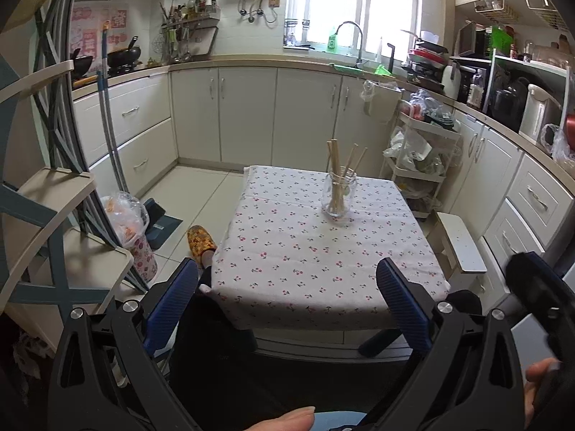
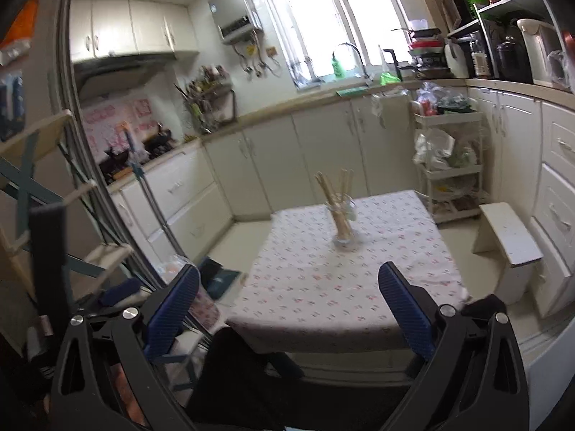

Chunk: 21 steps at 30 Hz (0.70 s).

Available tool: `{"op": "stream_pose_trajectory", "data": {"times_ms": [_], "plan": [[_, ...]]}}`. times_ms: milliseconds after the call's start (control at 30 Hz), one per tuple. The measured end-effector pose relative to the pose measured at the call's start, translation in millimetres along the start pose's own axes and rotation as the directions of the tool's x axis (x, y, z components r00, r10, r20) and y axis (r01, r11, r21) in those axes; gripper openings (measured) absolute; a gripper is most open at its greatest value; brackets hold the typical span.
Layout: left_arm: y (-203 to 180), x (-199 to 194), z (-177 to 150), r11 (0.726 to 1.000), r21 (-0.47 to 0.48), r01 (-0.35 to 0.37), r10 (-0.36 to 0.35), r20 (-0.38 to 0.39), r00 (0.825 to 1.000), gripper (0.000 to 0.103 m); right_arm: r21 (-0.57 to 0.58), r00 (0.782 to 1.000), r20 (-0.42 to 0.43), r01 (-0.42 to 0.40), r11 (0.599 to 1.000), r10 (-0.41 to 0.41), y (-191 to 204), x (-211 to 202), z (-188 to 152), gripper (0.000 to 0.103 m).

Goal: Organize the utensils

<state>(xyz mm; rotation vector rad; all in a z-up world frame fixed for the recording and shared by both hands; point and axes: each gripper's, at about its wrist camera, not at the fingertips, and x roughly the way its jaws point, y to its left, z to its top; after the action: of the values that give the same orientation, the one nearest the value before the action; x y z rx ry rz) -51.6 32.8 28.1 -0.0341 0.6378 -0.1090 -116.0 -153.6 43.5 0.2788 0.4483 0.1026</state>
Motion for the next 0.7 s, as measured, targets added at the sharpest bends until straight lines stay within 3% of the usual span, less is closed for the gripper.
{"op": "stream_pose_trajectory", "data": {"times_ms": [133, 333, 700], "plan": [[5.6, 6.1, 2.1, 1.0, -0.011, -0.019, 0.019, -0.007, 1.0, 0.095, 0.022, 0.999, 0.051, 0.002, 1.0, -0.003, -3.4, -4.6, 3.7, 0.096], [5.0, 15.4, 5.0, 1.0, -0.002, -0.023, 0.023, -0.014, 1.0, 0.095, 0.026, 0.999, -0.023, 0.039, 0.999, -0.038, -4.1, 15.7, 5.5, 0.096], [2.6, 28.9, 7.6, 1.0, 0.002, -0.001, 0.001, -0.028, 1.0, 0.095, 0.016, 0.995, -0.076, 0.071, 0.997, -0.069, -6.2, 32.2, 2.3, 0.096]]}}
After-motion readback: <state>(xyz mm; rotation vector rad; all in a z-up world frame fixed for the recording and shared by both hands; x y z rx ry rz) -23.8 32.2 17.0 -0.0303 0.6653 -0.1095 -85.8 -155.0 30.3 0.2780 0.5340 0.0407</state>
